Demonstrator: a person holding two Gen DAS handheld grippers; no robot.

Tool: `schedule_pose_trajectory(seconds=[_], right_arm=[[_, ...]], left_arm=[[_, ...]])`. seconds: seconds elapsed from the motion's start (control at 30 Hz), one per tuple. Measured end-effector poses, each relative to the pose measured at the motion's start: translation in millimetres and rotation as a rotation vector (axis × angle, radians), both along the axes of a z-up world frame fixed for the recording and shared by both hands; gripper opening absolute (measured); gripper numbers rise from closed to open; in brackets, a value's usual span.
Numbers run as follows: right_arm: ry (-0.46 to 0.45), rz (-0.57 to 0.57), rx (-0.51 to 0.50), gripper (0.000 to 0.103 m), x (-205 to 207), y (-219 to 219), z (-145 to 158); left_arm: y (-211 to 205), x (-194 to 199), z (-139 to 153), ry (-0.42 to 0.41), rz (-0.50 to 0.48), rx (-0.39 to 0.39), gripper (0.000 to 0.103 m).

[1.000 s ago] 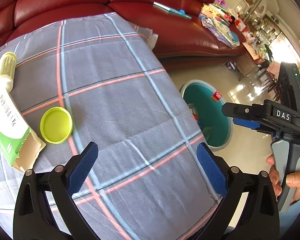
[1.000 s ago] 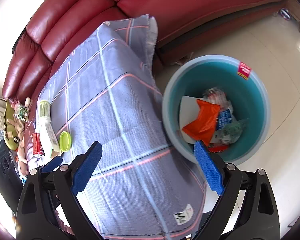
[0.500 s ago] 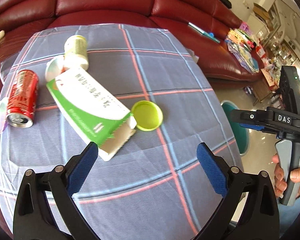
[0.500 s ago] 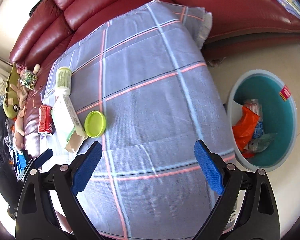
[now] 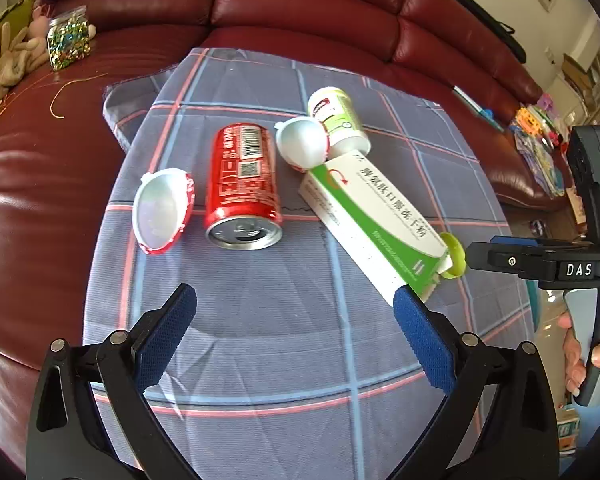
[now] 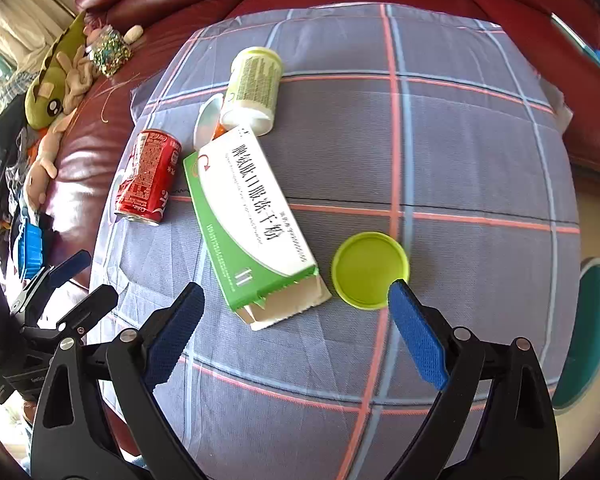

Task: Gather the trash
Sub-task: 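Move both open tools back toward the red can and green medicine box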

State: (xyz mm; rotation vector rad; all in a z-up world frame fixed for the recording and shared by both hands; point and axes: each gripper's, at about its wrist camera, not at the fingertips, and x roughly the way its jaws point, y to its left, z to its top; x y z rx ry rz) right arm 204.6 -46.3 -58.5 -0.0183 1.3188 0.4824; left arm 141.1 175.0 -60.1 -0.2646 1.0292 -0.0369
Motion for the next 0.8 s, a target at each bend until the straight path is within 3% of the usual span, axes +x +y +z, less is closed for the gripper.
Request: schedule_pose_trajectory(seconds=[0.4, 0.67, 0.7, 0.73, 0.8], right_arm=[[-0.055, 0.139, -0.163, 0.089, 22, 75, -26], [-0.106, 0.139, -0.165, 0.089, 31, 86, -38], [-0.105, 0.135, -0.159, 0.088, 31, 86, -39], [-0.103, 0.135, -0.154, 0.078, 30, 84, -41], [-0.115, 0.14, -0.153, 0.076, 26, 83, -41]], left_arm=[[57, 13, -7, 0.014, 0.069, -0.002, 0.099], [60, 23, -10, 0.019, 0.069, 0.006, 0.099], [60, 23, -11, 0.021, 0.069, 0.003, 0.099], [60, 24, -12, 0.023, 0.068, 0.002, 0.099], [58, 25, -14, 0.028, 0.066, 0.004, 0.099]])
